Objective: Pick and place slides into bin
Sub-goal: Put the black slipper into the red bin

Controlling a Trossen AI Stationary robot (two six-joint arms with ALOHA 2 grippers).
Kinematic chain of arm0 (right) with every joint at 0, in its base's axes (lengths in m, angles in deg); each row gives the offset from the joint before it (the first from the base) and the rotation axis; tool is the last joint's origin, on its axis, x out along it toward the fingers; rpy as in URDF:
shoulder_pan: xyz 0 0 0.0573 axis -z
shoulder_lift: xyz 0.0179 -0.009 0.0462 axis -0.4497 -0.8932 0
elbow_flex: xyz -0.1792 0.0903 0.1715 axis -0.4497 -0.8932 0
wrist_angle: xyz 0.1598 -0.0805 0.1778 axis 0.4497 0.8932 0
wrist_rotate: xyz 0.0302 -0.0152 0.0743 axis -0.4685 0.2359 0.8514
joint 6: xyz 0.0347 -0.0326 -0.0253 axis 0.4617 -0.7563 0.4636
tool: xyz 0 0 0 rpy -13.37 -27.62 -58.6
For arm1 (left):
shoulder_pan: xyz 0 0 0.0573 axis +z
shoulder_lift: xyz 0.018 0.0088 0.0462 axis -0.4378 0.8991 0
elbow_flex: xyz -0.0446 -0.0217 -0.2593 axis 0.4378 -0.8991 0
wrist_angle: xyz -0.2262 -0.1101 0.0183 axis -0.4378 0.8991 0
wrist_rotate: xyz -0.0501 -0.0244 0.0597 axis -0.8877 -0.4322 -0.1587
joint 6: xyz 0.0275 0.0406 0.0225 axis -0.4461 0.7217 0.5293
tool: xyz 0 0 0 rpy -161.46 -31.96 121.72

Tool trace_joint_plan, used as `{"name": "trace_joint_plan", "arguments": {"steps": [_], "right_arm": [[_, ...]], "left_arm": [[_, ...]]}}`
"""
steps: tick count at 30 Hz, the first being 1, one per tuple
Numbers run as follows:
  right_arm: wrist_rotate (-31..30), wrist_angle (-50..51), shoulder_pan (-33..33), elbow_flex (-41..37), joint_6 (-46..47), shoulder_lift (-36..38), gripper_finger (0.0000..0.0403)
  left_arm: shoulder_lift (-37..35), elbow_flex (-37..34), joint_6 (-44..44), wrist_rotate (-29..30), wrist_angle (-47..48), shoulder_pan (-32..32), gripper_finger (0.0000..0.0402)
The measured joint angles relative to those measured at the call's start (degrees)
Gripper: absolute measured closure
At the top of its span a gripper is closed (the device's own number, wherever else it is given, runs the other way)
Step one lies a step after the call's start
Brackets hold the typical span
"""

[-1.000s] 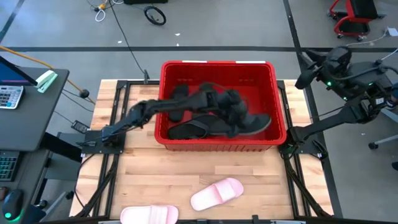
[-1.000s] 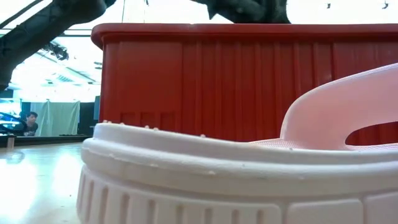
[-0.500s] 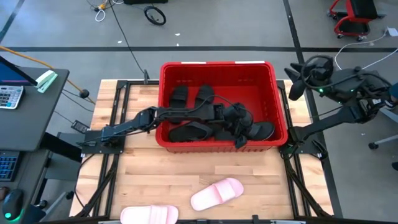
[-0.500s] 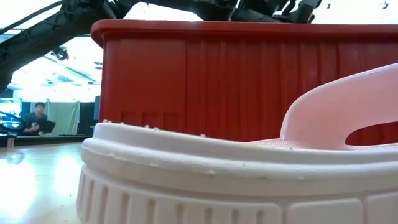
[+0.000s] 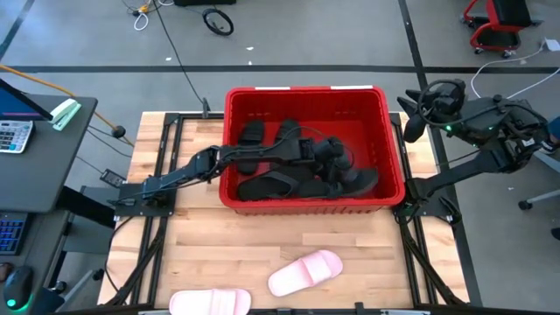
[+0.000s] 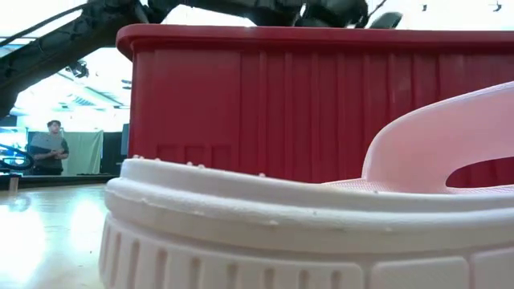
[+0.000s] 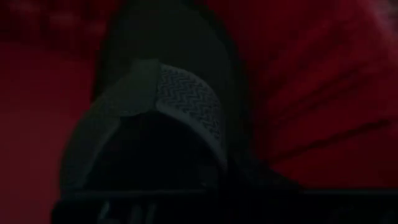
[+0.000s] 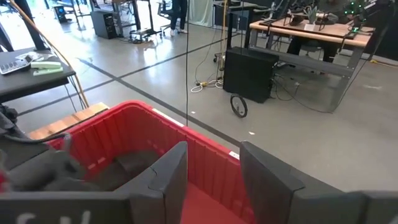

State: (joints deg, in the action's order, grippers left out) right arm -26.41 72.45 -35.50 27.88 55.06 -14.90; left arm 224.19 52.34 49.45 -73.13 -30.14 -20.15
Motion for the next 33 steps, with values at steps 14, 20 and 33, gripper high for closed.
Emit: {"name": "trace_joint_plan", "arguments": {"steps": [14,20,33], "right_arm": [[-0.09,0.34,0.00,0.00,-0.26,0.00,0.0250],[-0.85,0.36,0.02,0.00,-0.29,0.00,0.0250],[-1.40,0.57,0.04,0.00,-0.27,0.00,0.0250]], "left_arm": [[5.34,-0.57,3.14,-2.83,4.49,-0.90,0.0372],[5.08,-0.45,2.15,-3.11,3.55,-0.08,0.0319],[1.32,-0.34,0.51,-5.70,2.38,2.09,0.0166]]}}
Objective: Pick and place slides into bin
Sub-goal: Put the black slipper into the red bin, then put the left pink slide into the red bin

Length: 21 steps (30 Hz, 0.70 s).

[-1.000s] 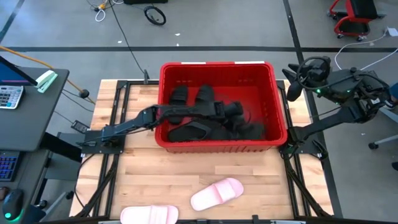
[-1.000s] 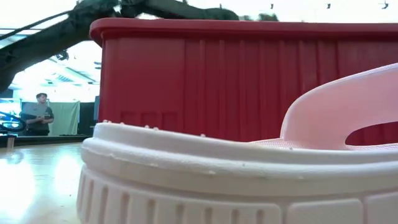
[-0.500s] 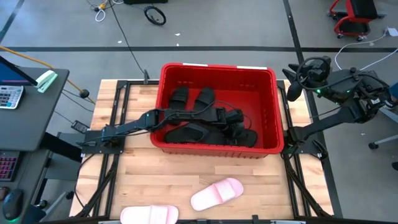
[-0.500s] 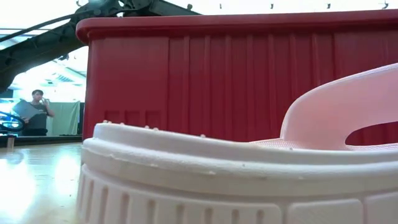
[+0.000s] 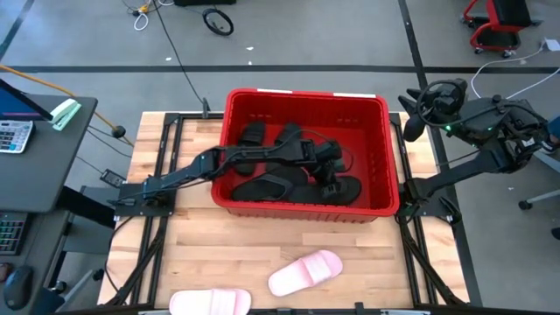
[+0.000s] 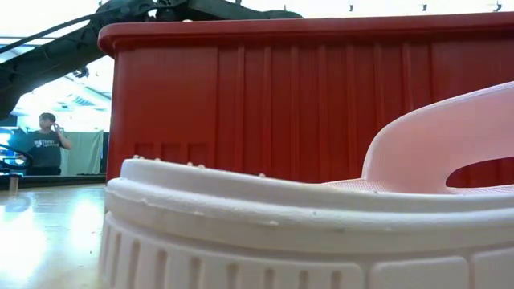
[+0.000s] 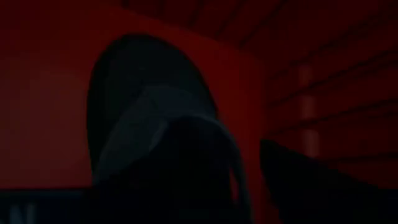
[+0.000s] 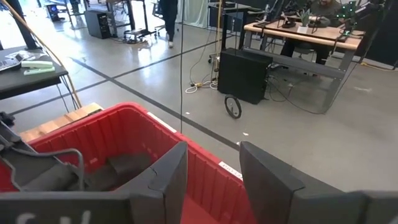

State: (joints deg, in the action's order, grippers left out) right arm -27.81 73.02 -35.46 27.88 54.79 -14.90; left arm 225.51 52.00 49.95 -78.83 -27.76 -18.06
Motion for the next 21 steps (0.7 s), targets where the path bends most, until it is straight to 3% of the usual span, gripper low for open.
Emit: {"name": "trace_joint_plan", "arguments": {"steps": [13,21], "right_arm": [[-1.53,0.39,-0.04,0.00,0.00,0.00,0.0250],[0.63,1.42,-0.02,-0.02,0.36,0.02,0.0250]], "left_arm": [[-7.63,0.07,2.27,-0.01,-1.83,0.18,0.0174],[-17.39,0.07,2.41,0.00,-1.16,0.31,0.0190]]}}
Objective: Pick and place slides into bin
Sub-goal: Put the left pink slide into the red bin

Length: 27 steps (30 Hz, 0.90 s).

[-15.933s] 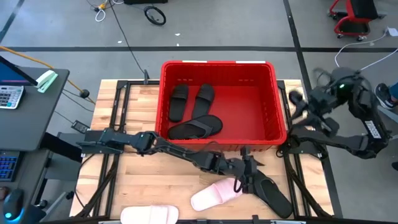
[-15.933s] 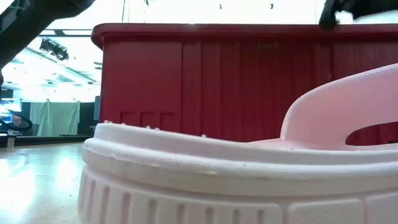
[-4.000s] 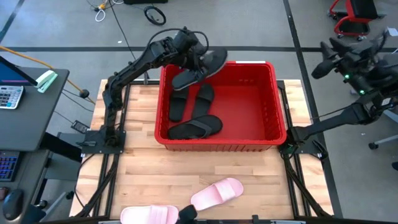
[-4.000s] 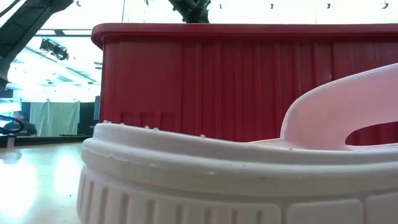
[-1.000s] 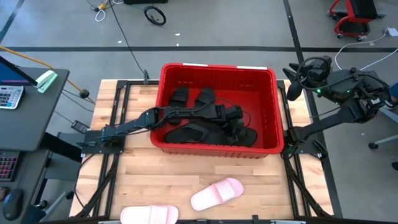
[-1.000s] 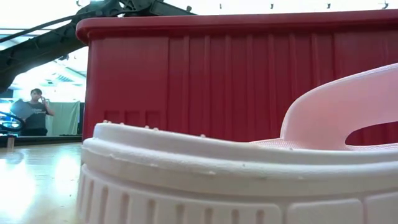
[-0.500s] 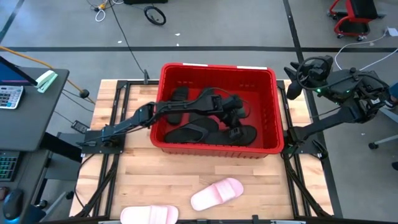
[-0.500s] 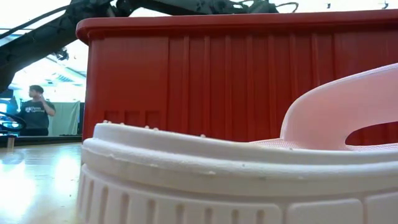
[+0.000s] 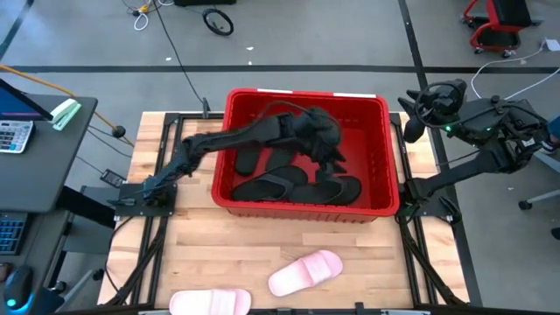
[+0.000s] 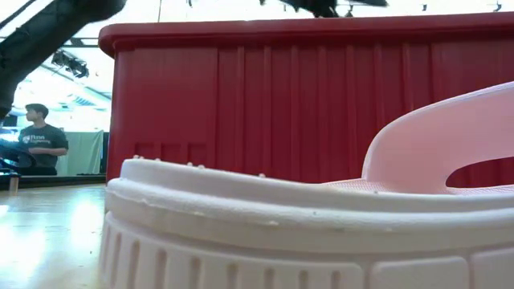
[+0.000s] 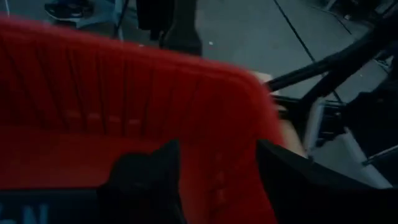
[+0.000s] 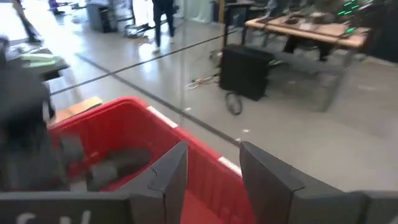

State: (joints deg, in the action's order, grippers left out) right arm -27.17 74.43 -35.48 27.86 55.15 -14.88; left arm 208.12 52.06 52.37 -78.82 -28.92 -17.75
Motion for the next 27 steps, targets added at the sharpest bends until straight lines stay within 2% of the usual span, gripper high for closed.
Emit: {"name": "trace_joint_plan", "arguments": {"steps": [2,5,12,18,23,25,27], "right_arm": [[3.04,-0.02,0.00,-0.01,0.04,0.00,0.0250],[11.01,0.03,-0.04,0.01,0.10,-0.29,0.0250],[37.77,0.26,-0.04,-2.69,0.22,-1.56,0.0250],[55.74,-1.47,-0.07,-10.37,-0.39,-2.57,0.0250],[74.27,-13.10,-3.33,-19.74,-0.35,-2.73,0.0250],[78.45,-20.58,-6.11,-23.36,-0.70,-2.93,0.0250],[79.96,-28.68,-8.73,-26.37,-1.22,-3.08,0.0250]], "left_arm": [[-2.80,0.04,-0.03,-0.10,0.30,-0.29,0.0195],[-7.07,0.04,-0.07,0.02,1.91,-1.48,0.0205],[-13.78,0.04,-5.41,-0.17,6.93,-8.77,0.0225],[-15.96,0.02,-13.82,-0.03,12.42,-17.46,0.0229],[-16.91,0.02,-24.91,-0.22,18.48,-24.75,0.0231],[-16.95,0.02,-30.76,-0.14,20.35,-27.81,0.0234],[-16.95,0.00,-36.10,-0.01,22.06,-30.96,0.0238]]}}
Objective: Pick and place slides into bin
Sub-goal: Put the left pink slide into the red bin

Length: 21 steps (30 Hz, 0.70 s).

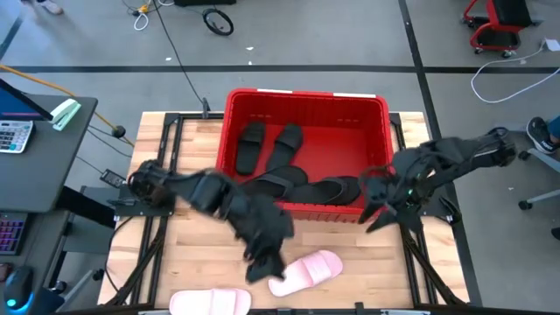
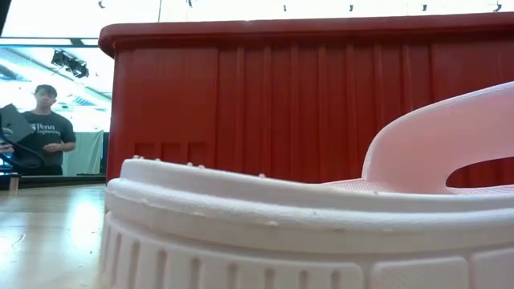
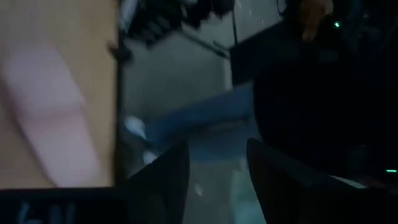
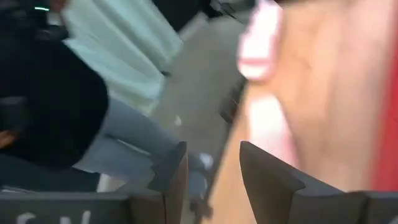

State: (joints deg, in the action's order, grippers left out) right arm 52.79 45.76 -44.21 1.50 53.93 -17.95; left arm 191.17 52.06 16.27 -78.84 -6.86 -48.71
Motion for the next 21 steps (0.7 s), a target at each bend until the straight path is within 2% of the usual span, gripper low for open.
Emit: {"name": "trace_joint_plan", "arguments": {"steps": [4,8,10,14,18,21], "right_arm": [[-1.09,-14.46,-4.28,-4.48,1.59,-0.54,0.0250],[-8.00,-23.40,-8.45,-6.68,4.56,-1.70,0.0250],[-11.87,-24.83,-10.48,-6.77,7.11,-2.84,0.0250],[-17.24,-24.71,-14.43,-6.77,15.87,-5.78,0.0250],[-19.48,-24.69,-19.03,-6.77,24.64,-9.56,0.0250],[-21.79,-24.67,-22.36,-6.77,28.02,-12.42,0.0250]], "left_arm": [[0.02,0.00,-12.08,0.31,1.00,-5.96,0.0246],[0.02,0.00,-19.97,7.71,1.34,-11.24,0.0252],[0.02,0.00,-23.77,11.64,2.53,-13.70,0.0251],[0.04,-0.21,-34.56,20.17,10.96,-19.25,0.0237],[0.12,-2.95,-44.43,25.62,16.82,-25.31,0.0219],[0.04,-6.69,-52.36,29.14,16.63,-28.93,0.0208]]}}
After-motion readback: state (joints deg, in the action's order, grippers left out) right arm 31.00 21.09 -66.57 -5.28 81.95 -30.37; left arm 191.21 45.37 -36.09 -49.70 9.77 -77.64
